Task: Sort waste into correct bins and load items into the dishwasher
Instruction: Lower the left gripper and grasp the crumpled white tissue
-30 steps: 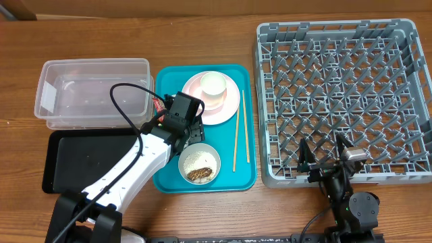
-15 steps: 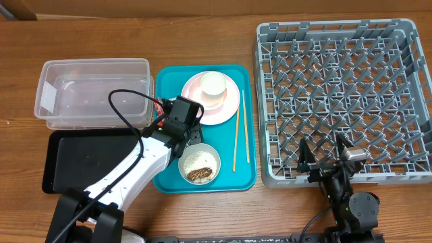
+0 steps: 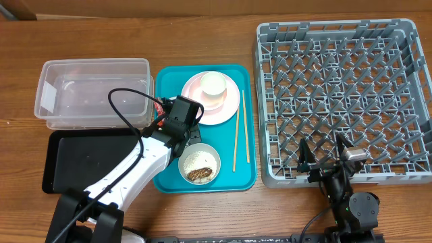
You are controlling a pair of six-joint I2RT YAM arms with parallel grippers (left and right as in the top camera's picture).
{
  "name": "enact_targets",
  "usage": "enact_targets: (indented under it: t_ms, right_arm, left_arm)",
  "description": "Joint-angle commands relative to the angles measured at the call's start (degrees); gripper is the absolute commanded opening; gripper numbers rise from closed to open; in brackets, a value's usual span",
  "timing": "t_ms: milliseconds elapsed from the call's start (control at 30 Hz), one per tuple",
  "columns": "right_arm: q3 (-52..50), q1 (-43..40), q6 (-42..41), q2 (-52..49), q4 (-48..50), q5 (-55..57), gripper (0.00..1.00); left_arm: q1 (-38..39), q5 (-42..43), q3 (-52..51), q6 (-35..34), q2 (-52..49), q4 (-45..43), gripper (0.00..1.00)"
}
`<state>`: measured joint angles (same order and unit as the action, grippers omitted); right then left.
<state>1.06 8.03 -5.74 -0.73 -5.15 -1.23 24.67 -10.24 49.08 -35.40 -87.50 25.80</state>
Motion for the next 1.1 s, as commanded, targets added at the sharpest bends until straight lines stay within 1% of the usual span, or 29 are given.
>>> enact_targets:
  t_ms: [0,67,133,167,200,233,333,467,567,733,833,1067]
  right_arm:
    - [-0.6,0.4,0.4,0.4,0.3,0.3,1.0]
    - [-0.6,0.4,0.4,0.4,0.3,0.3,1.0]
    - [-0.6,0.4,0.4,0.4,0.3,0.3,1.0]
    - [-0.6,0.4,0.4,0.4,0.3,0.3,1.0]
    - [-0.6,0.4,0.4,0.4,0.3,0.3,1.0]
    - [-0.6,0.4,0.4,0.4,0.3,0.3,1.0]
    - [-0.6,0.4,0.4,0.4,0.3,0.3,1.0]
    - [-0.6,0.4,0.4,0.4,0.3,0.3,1.0]
    - [-0.6,0.4,0.4,0.4,0.3,0.3,1.0]
    - [-0.6,0.4,0.4,0.4,0.3,0.3,1.0]
    - [-0.6,0.4,0.4,0.4,0.3,0.3,1.0]
    - [-0.6,0.4,0.4,0.4,0.3,0.3,1.0]
  left_arm:
    - [-0.3,-0.9,0.2,2.8,-0.2,0.5,0.47]
    - [-0.2,-0.6,0.2,4.2,-0.2,0.5,0.33]
    - [-0.1,-0.6,0.2,4.2,-0.3,0.6,0.25]
    - [-0.1,-0.6,0.2,4.2,-0.3,0.6,0.18]
    - [-0.1,-0.6,0.2,4.2,-0.3,0.5,0.08]
    - [-0.1,-0.6,0.2,4.2,-0.2,0.5,0.04]
    - [-0.1,-0.6,1.9,5.3,0.2,1.6,0.04]
    - [-0.3,-2.2,10.8,9.6,1.0,6.9,0.04]
    - [-0.3,-2.4,17.2,12.9,1.0,9.1,0.04]
    - [-0.4,-5.0,16.2,13.1,0.2,9.0,0.04]
    - [-0.4,-4.9,14.4,12.0,-1.0,9.2,0.04]
    - [-0.3,3.2,13.9,11.8,-2.3,10.9,0.04]
